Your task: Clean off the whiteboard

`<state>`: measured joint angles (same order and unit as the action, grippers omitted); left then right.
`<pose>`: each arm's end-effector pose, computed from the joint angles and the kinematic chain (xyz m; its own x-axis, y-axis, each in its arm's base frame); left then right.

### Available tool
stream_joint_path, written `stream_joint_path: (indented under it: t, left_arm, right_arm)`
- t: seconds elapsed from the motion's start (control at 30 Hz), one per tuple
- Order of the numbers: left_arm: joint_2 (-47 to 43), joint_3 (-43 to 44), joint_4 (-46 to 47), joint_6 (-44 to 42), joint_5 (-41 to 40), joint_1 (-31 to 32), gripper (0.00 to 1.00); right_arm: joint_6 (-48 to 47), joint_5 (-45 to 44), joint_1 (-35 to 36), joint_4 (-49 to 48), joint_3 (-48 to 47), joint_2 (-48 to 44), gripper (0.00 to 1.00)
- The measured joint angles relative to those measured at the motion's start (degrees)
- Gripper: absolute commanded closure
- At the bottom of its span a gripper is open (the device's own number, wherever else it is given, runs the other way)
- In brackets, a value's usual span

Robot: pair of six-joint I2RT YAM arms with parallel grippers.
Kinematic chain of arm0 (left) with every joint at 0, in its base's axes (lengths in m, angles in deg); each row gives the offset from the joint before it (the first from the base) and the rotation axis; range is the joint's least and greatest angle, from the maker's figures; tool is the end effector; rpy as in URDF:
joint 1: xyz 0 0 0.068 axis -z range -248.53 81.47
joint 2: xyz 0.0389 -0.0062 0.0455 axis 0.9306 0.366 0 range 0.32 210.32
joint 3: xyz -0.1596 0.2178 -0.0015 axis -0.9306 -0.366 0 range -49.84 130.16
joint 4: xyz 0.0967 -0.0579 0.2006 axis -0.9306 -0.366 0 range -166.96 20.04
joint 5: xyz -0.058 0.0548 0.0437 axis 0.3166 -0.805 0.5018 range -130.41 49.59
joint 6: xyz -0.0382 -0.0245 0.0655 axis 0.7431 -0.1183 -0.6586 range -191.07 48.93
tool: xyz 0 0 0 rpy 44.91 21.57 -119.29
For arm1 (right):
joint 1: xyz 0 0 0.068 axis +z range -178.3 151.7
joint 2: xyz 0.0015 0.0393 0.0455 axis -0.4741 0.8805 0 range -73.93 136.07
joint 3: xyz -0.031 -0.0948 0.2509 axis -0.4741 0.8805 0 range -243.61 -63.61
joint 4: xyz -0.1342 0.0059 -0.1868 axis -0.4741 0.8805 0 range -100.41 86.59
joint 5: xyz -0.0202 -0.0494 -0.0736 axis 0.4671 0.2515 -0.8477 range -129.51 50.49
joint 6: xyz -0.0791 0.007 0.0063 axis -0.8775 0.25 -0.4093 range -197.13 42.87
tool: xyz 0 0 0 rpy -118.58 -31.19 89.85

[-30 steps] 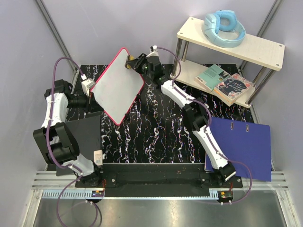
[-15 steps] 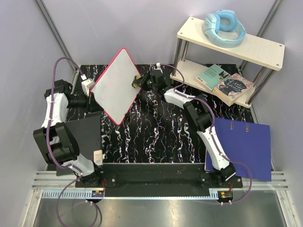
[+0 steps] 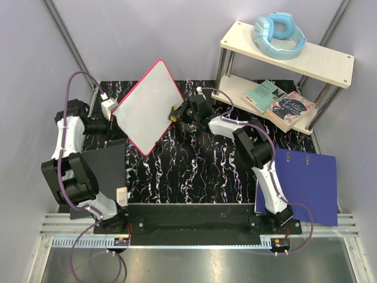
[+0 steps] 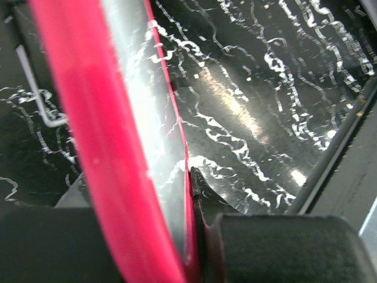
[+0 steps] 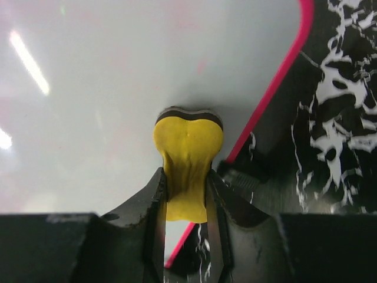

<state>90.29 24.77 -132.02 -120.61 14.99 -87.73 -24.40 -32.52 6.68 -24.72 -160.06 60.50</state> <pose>0.2679 0.0335 0.2662 -0.6114 0.2446 -0.7526 0.6899 0.6305 -0.3557 0.4345 0.3143 0.1601 -0.7248 0.4569 -0.5157 -0.1380 0.6371 0.7583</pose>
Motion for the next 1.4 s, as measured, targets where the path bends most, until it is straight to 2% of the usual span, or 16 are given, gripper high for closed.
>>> stream_joint_path:
  t: [0.2,0.33,0.63,0.9,1.13,1.23,1.27,1.33,1.4]
  left_arm:
    - [0.22,-0.24,1.05,-2.34,-1.31,-1.18,1.0]
    - [0.24,-0.42,1.33,-2.99,-1.4,-1.46,1.0]
    - [1.44,1.62,-0.98,-2.93,-1.62,-1.46,1.0]
    - [5.88,6.91,-6.23,-2.6,-1.81,-1.53,1.0]
    - [8.39,9.53,-8.72,-3.23,-1.62,-1.55,1.0]
    - [9.86,10.97,-10.16,-4.07,-1.29,-1.75,1.0]
    - [10.34,11.34,-10.58,-4.37,-1.14,-1.86,1.0]
    - [11.32,12.2,-11.39,-4.94,-0.85,-2.05,1.0]
    - [12.33,13.05,-12.07,-5.31,-0.61,-2.27,1.0]
  right_arm:
    - [-4.87,-0.7,0.2,3.76,7.58,-10.6,1.0]
    - [-7.93,-1.99,0.17,6.51,9.42,-13.66,1.0]
    - [-11.65,-6.47,0.07,19.61,10.21,-13.14,1.0]
    - [-16.65,-10.99,-0.07,29.46,6.25,-10.88,1.0]
    - [-18.95,-11.39,-0.11,33.75,3.15,-8.2,0.84]
    - [-19.74,-11.19,-0.11,34.45,2.05,-7.69,0.71]
    - [-19.93,-10.99,-0.11,34.67,1.86,-7.56,0.64]
    - [-20.26,-10.71,-0.11,35.1,1.31,-7.21,0.58]
    - [-20.63,-10.38,-0.13,35.21,0.92,-6.95,0.48]
